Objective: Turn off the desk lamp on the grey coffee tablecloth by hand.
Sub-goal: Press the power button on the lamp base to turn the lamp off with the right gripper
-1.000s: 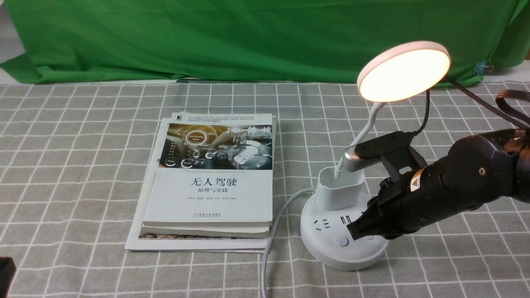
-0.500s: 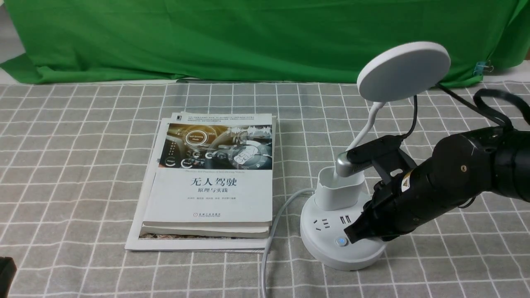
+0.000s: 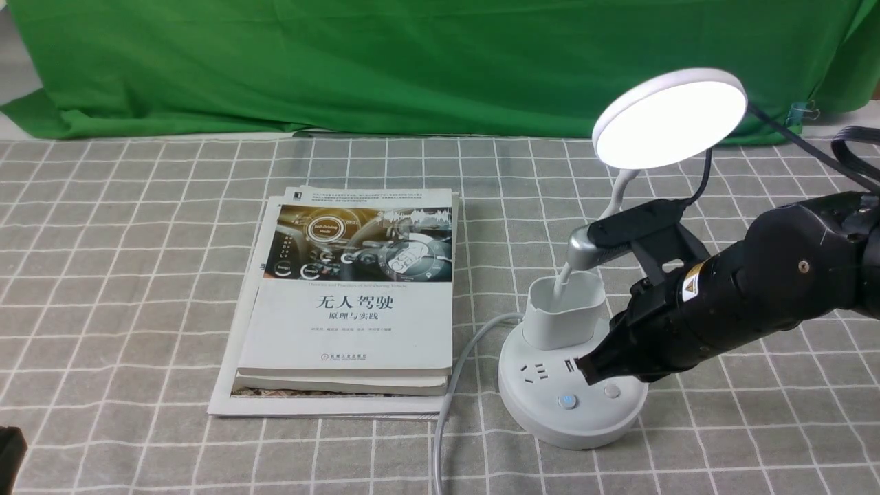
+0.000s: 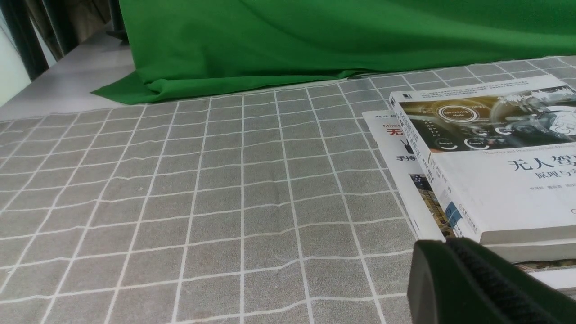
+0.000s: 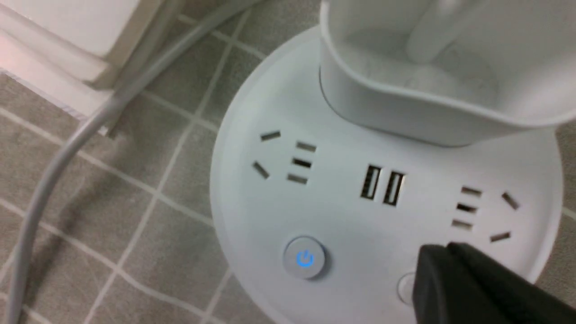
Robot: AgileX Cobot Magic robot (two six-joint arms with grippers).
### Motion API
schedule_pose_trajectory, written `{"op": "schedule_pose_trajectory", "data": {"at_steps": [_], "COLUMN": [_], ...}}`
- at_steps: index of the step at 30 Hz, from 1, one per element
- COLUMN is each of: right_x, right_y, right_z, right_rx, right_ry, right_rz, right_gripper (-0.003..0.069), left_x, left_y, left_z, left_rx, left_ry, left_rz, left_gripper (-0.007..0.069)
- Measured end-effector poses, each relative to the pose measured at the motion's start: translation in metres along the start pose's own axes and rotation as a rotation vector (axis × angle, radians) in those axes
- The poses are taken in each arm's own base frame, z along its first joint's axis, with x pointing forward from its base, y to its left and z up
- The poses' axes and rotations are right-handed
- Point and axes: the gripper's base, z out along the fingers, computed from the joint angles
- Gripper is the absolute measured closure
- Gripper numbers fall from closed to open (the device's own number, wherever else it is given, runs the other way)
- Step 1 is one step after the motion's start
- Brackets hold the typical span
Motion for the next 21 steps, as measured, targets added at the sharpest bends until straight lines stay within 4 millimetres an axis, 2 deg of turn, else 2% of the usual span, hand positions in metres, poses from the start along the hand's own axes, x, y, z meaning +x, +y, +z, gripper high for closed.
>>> {"op": "schedule_pose_trajectory", "data": {"at_steps": [4, 8, 11, 18, 21], "right_x": [0.002, 0.007, 0.006, 0.005, 0.002], "right_y": [0.000, -0.001, -0.002, -0.001, 0.000], "right_z": [0.007, 0.025, 0.027, 0.022, 0.009], "right_rx": [-0.001, -0.004, -0.005, -0.005, -0.004], "right_ry": [0.023, 0.090, 0.101, 0.091, 0.056], "right_rz": [0.002, 0.005, 0.005, 0.003, 0.001], "right_gripper": [0.0634, 0.0634, 0.0634, 0.0634, 0.0634], "left_x": [0.000, 0.000, 0.000, 0.000, 0.000], "left_y": [0.000, 0.000, 0.000, 0.000, 0.000], "left_z": [0.000, 0.000, 0.000, 0.000, 0.000], "left_rx": [0.000, 0.000, 0.000, 0.000, 0.000], "left_ry": [0.000, 0.000, 0.000, 0.000, 0.000], "left_rz": [0.000, 0.000, 0.000, 0.000, 0.000], "left_gripper": [0.0624, 0.0624, 0.0624, 0.0624, 0.0624]}}
